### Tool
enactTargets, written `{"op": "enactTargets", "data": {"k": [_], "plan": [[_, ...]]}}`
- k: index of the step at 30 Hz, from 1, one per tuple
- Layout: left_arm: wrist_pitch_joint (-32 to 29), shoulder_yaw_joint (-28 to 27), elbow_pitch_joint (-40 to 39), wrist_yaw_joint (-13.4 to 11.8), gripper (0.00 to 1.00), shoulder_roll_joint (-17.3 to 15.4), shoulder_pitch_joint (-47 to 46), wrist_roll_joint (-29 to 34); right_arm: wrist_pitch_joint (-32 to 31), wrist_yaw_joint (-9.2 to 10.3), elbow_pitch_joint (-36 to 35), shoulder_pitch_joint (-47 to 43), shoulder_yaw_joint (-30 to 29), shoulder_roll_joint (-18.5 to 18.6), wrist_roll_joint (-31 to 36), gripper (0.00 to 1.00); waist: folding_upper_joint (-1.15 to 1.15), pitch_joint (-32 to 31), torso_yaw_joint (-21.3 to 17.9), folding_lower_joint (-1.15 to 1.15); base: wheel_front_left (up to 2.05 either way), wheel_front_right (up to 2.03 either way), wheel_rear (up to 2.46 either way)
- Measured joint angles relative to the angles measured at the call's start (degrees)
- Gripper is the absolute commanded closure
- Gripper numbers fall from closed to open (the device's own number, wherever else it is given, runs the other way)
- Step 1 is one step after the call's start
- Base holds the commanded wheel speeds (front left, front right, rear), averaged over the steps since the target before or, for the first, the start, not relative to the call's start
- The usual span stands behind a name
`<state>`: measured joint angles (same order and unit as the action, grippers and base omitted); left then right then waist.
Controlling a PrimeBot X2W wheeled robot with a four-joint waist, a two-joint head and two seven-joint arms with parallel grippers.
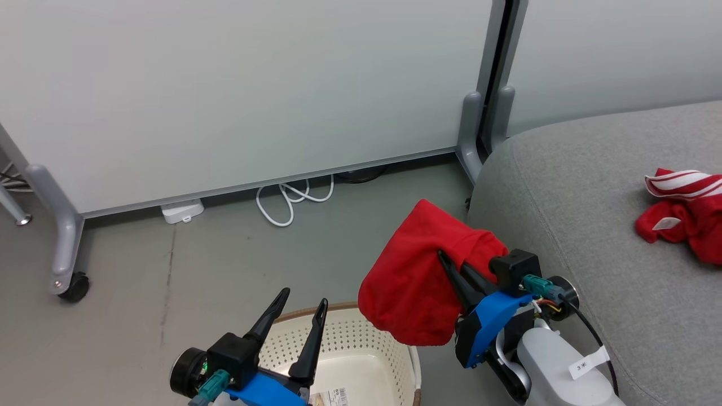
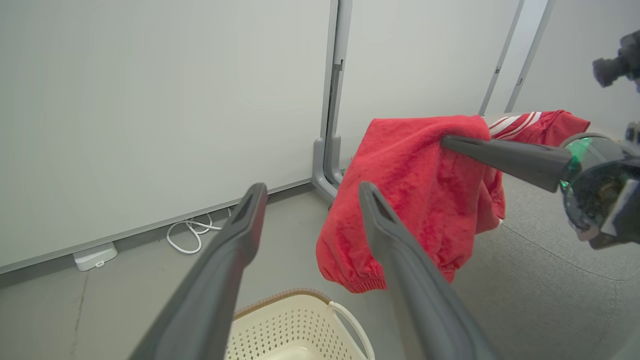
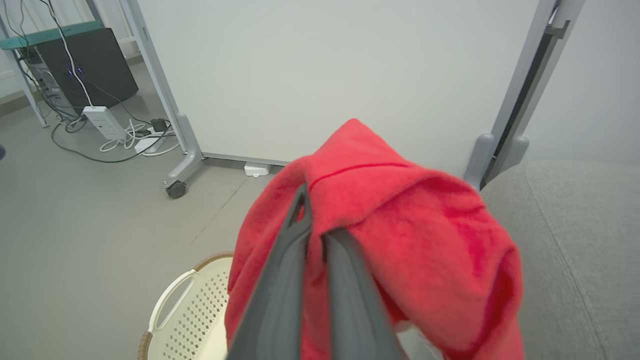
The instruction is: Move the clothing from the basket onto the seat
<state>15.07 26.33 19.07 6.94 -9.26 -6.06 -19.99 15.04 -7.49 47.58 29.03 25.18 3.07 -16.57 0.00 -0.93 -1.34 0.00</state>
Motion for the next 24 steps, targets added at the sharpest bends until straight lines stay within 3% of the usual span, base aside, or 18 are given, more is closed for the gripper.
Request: {"op": "enactTargets", "data": {"k": [8,24], "plan": [[0.00,-1.05,0.62,0.20,0.00,0.24,0.08,0.60,0.00,0.00,-0.54,-0.07,-0.26,0.09,0.40,1.00,0.00,0.42,-4.42,0.00,0.00,0.00,0.00],[-0.01,0.55,0.53,0.47,0.00,0.62,-1.32,0.55,0.00,0.00,-1.63,-0.25,-1.05,0.59,1.00,1.00,0.00,2.28,-20.96,0.00,0.00,0.00,0.00]]}}
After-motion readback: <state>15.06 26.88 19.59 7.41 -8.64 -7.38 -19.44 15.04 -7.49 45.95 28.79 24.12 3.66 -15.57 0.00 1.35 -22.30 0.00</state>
